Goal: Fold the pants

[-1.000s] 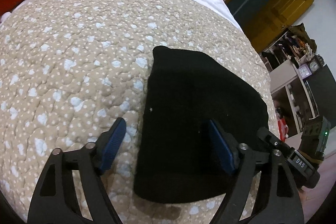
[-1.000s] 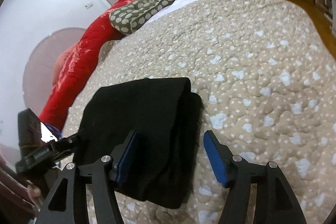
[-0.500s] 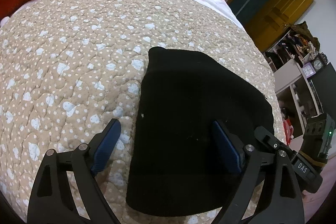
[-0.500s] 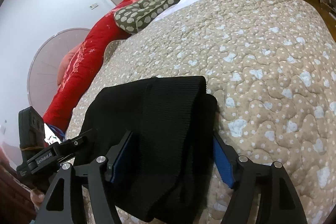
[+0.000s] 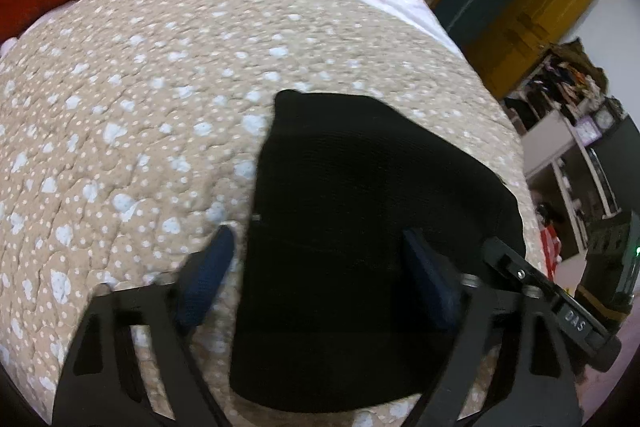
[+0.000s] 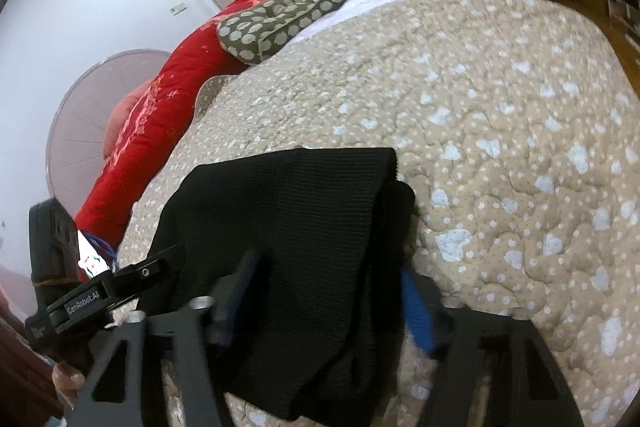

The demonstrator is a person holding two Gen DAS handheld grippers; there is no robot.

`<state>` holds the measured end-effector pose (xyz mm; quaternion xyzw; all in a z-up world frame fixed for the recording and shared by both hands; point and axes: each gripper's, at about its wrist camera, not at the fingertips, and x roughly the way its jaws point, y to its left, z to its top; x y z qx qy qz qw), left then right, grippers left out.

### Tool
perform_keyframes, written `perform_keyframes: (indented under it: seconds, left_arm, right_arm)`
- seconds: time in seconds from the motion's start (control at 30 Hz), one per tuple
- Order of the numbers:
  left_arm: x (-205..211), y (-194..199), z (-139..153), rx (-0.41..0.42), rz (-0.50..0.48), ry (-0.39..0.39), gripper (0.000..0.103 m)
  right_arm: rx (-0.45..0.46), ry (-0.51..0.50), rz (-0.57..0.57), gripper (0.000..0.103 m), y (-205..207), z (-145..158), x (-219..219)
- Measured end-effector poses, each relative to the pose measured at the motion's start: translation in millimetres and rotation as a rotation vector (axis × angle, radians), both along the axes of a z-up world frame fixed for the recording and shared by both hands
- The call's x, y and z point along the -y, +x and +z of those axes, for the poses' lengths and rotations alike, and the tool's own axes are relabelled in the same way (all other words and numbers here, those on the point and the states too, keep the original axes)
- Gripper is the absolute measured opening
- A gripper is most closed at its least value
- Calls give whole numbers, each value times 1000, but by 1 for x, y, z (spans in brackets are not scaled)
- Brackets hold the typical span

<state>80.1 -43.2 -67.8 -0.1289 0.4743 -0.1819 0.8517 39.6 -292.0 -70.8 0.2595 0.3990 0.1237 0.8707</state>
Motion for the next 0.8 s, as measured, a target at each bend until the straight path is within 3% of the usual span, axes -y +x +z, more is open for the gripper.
perform_keyframes:
  seconds: [0.03, 0.13, 0.37, 0.57, 0.7, 0.8]
  left_arm:
    - [1, -1, 3, 6, 0, 14, 69]
    - [3, 4, 13, 16, -12, 28, 60]
    - [-6, 39, 46, 88, 32, 69, 58]
    - [-11, 77, 24, 37, 65, 125, 58]
    - [-6, 83, 13, 53, 54, 172, 59]
    - [-4, 85, 10, 59, 57, 181, 65]
  right_arm:
    - [12, -11, 2, 44, -1, 5, -1]
    - [59, -28, 16, 38, -1, 24, -2]
    - [147, -41, 44, 37, 35, 60, -12]
    - [98, -38, 52, 37, 85, 42, -22]
    - [29, -153, 53, 43, 106, 25, -32]
    - [30, -251, 52, 51, 102, 30, -37]
